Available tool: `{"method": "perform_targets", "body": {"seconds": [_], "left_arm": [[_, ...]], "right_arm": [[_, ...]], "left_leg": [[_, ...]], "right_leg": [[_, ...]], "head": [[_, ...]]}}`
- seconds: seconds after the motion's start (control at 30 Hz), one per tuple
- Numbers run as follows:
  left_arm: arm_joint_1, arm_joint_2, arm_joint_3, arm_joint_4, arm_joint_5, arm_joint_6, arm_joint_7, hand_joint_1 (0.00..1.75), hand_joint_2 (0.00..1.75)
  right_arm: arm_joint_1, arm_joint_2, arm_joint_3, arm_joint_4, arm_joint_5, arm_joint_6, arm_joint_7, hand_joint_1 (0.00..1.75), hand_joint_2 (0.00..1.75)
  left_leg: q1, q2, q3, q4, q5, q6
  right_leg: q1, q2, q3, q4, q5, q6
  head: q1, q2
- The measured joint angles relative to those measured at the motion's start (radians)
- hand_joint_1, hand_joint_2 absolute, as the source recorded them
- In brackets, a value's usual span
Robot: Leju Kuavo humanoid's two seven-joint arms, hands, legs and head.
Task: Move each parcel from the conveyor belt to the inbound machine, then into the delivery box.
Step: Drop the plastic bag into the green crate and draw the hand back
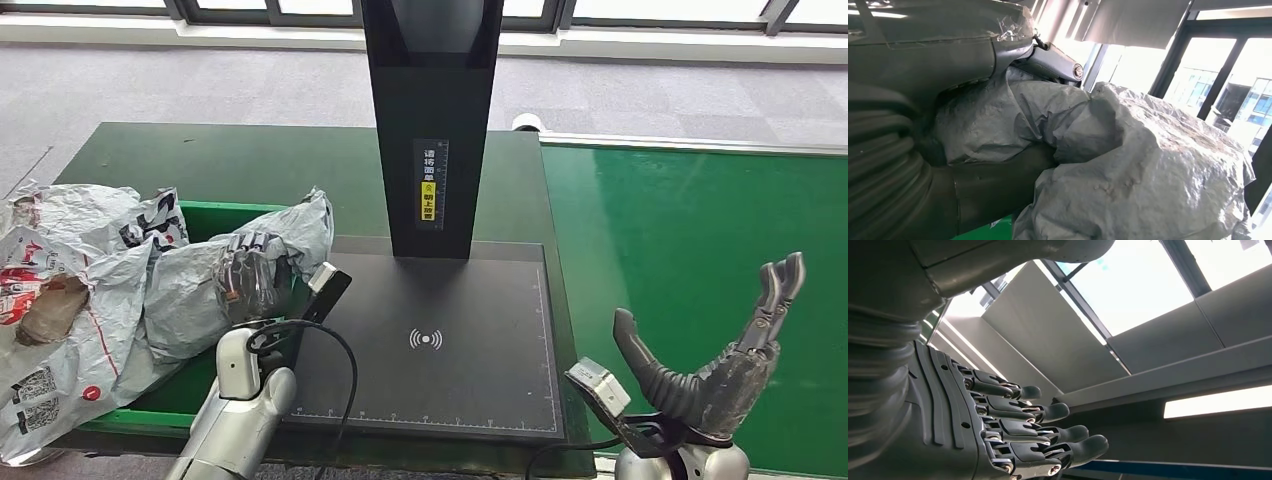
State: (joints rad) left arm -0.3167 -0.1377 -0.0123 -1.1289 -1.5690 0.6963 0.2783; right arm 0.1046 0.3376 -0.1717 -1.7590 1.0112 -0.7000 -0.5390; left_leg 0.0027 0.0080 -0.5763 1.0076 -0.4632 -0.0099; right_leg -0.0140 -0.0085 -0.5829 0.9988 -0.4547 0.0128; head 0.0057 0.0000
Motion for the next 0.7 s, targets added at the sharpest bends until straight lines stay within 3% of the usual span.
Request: {"method": "perform_targets", "body": {"seconds": [0.07, 0.1, 0.2, 0.23, 0.37, 0.5, 0.7], "left_arm": [[0.0, -0.002, 0.004, 0.0, 0.0, 0.0, 0.0, 1.75, 1.75], [0.0, -0.003, 0.005, 0.001, 0.0, 0.0, 0.0, 1.55, 1.75], [0.0, -0.006, 0.009, 0.003, 0.0, 0.0, -0.004, 0.24, 1.75], [0.001, -0.008, 0.013, 0.003, 0.002, 0.0, -0.011, 0.0, 1.75], [0.015, -0.027, 0.042, -0.03, 0.038, 0.001, -0.067, 0.0, 0.0], [0.027, -0.049, 0.071, -0.08, 0.088, 0.001, -0.126, 0.0, 0.0], [0.035, -0.064, 0.091, -0.119, 0.1, 0.001, -0.136, 0.0, 0.0]], "right_arm": [[0.0, 0.0, 0.0, 0.0, 0.0, 0.0, 0.0, 0.0, 1.75], [0.0, 0.0, 0.0, 0.0, 0.0, 0.0, 0.0, 0.0, 1.75], [0.0, 0.0, 0.0, 0.0, 0.001, 0.0, 0.0, 0.0, 1.75], [0.0, 0.0, 0.0, 0.0, 0.003, 0.0, 0.0, 0.0, 1.75], [0.0, 0.0, 0.0, 0.002, 0.006, 0.0, 0.004, 0.0, 1.75], [-0.001, 0.0, 0.001, 0.007, 0.009, 0.0, 0.006, 0.0, 1.75], [-0.001, 0.0, 0.002, 0.008, 0.009, 0.0, 0.006, 0.0, 1.75]], "left_leg": [[0.0, 0.0, 0.0, 0.0, 0.0, 0.0], [0.0, 0.0, 0.0, 0.0, 0.0, 0.0], [0.0, 0.0, 0.0, 0.0, 0.0, 0.0], [0.0, 0.0, 0.0, 0.0, 0.0, 0.0], [0.0, 0.0, 0.0, 0.0, 0.0, 0.0], [0.0, -0.001, -0.001, 0.0, 0.0, 0.0], [0.0, -0.001, -0.001, 0.0, 0.0, 0.0]], "right_leg": [[0.0, 0.0, 0.0, 0.0, 0.0, 0.0], [0.0, 0.0, 0.0, 0.0, 0.0, 0.0], [0.0, 0.0, 0.0, 0.0, 0.0, 0.0], [0.0, 0.0, 0.0, 0.0, 0.0, 0.0], [0.0, 0.0, 0.0, 0.0, 0.0, 0.0], [0.0, -0.001, 0.0, 0.0, 0.0, 0.0], [0.0, -0.001, 0.0, 0.0, 0.0, 0.0]], "head": [[0.0, 0.0], [0.0, 0.0], [0.0, 0.0], [0.0, 0.0], [0.0, 0.0], [0.0, 0.0], [0.0, 0.0]]}}
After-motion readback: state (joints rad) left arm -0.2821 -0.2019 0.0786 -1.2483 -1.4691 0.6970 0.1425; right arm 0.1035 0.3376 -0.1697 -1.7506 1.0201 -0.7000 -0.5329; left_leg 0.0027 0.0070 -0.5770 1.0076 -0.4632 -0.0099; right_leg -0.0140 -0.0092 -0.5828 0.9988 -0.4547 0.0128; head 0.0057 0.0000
